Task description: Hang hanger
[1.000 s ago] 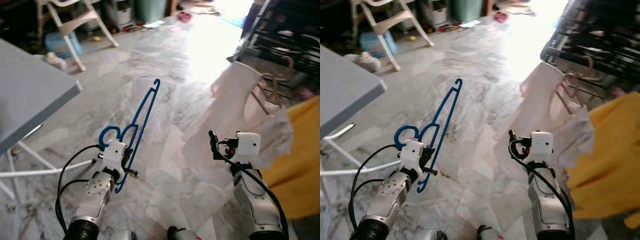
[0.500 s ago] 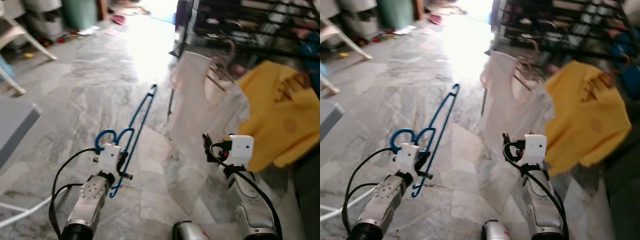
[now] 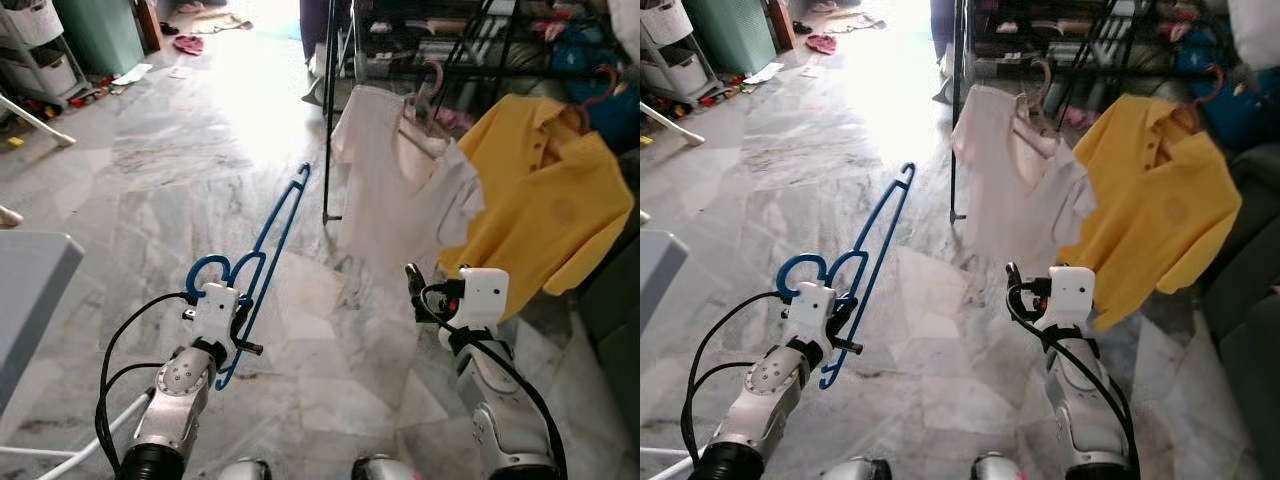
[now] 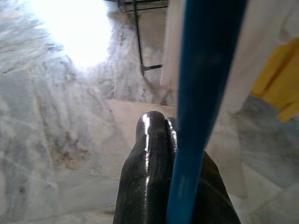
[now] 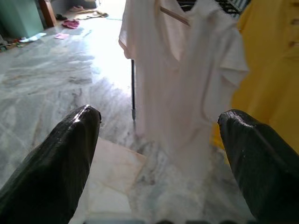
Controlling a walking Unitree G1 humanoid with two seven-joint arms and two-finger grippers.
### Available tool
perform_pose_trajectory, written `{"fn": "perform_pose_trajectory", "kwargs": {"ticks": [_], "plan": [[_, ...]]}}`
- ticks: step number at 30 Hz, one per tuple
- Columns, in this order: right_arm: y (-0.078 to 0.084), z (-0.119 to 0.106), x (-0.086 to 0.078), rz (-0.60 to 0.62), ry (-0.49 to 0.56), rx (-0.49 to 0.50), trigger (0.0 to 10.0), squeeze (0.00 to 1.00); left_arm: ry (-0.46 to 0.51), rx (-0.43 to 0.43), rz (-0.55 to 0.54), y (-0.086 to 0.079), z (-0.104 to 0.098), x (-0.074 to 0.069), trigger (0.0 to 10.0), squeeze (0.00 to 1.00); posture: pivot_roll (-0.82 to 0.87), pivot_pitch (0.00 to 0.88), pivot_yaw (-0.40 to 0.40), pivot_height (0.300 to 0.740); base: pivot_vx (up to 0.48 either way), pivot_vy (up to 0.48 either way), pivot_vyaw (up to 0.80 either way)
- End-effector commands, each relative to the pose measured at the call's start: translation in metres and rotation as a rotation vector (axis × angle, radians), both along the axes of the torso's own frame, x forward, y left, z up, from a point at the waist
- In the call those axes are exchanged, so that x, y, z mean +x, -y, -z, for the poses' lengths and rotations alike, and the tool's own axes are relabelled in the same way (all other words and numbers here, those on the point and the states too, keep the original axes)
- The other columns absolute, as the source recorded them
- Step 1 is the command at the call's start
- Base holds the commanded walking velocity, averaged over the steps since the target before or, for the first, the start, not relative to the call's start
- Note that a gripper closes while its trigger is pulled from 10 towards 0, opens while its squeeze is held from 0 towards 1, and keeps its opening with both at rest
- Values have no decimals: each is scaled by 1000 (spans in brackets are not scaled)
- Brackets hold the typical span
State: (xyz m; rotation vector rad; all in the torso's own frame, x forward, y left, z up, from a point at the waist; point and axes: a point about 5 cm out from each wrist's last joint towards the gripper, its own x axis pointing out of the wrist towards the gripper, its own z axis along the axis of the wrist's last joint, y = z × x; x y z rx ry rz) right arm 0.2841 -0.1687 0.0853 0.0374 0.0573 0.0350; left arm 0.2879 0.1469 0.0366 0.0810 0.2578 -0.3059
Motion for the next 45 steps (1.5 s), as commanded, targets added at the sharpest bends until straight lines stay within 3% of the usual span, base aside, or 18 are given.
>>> {"fn": "perform_pose_trajectory", "kwargs": {"ticks": [1,15,45], "plan": [[3,2,-2,9,-7,-8,10000,0,-15,26,-1,0,7,-5,10000,0,-157,157,-5,740,0,0,0],[-5,6,-5,-38,-23,-15,10000,0,-43,62,-8,-5,19,-14,10000,0,-149,159,-13,740,0,0,0],[-7,2,0,-35,-12,-10,10000,0,-28,40,-5,0,12,-8,10000,0,-148,163,-3,740,-288,0,0]]}}
